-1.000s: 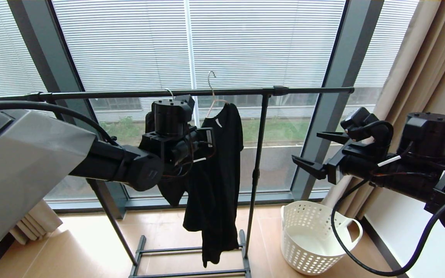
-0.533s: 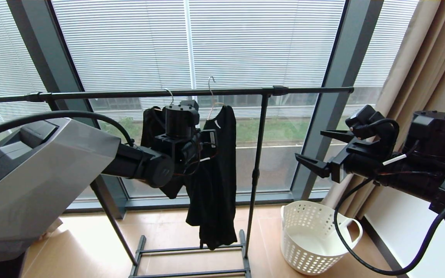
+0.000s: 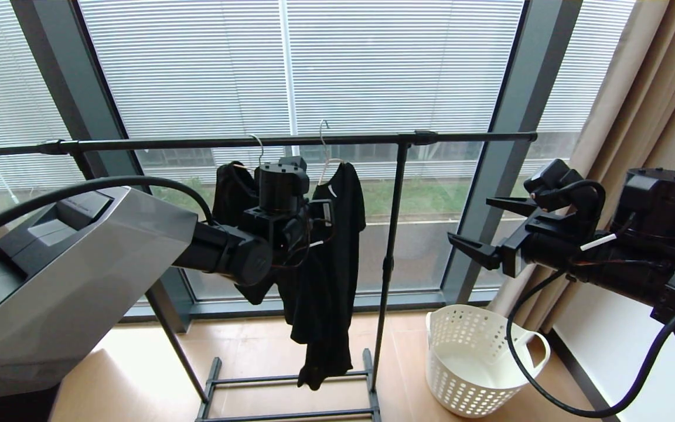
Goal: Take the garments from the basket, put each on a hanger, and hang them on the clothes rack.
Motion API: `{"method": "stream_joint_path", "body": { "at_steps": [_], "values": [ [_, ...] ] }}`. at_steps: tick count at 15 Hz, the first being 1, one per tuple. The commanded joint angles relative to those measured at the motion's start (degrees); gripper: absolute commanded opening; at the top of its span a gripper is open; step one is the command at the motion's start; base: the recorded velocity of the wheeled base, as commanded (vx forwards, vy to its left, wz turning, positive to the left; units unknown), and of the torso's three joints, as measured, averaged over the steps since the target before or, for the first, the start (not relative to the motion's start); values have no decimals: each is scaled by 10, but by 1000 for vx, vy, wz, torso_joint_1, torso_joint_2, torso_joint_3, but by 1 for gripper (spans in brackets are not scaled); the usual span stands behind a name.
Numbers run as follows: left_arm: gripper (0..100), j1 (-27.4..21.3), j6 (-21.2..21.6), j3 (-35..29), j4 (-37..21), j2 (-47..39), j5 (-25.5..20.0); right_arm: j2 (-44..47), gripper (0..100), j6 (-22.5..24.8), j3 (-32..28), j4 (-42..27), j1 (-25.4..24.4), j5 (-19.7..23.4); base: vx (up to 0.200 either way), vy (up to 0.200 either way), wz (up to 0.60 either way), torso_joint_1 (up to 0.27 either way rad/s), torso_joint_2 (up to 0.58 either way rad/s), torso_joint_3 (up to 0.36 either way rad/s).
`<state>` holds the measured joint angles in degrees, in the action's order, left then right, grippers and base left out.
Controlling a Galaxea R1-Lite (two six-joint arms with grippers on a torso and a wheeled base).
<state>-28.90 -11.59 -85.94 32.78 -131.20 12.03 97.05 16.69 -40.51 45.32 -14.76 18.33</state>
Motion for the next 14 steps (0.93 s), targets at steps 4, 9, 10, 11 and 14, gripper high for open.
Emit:
{"method": "stream_joint_path", "body": {
  "at_steps": [4,9,10,11,14],
  "values": [
    [0,1,0,-5,0,-11,0,2,100,0,0,0,0,0,0,0,0,0,0,0],
    [0,3,-7,-6,0,-13,0,3,100,0,0,0,0,0,0,0,0,0,0,0],
    [0,3,-8,-7,0,-14,0,3,100,1,1,0,0,0,0,0,0,0,0,0],
    [0,3,-8,-7,0,-14,0,3,100,0,1,0,0,0,0,0,0,0,0,0],
    [0,4,-8,-8,0,-21,0,3,100,1,1,0,0,0,0,0,0,0,0,0]
  ]
}}
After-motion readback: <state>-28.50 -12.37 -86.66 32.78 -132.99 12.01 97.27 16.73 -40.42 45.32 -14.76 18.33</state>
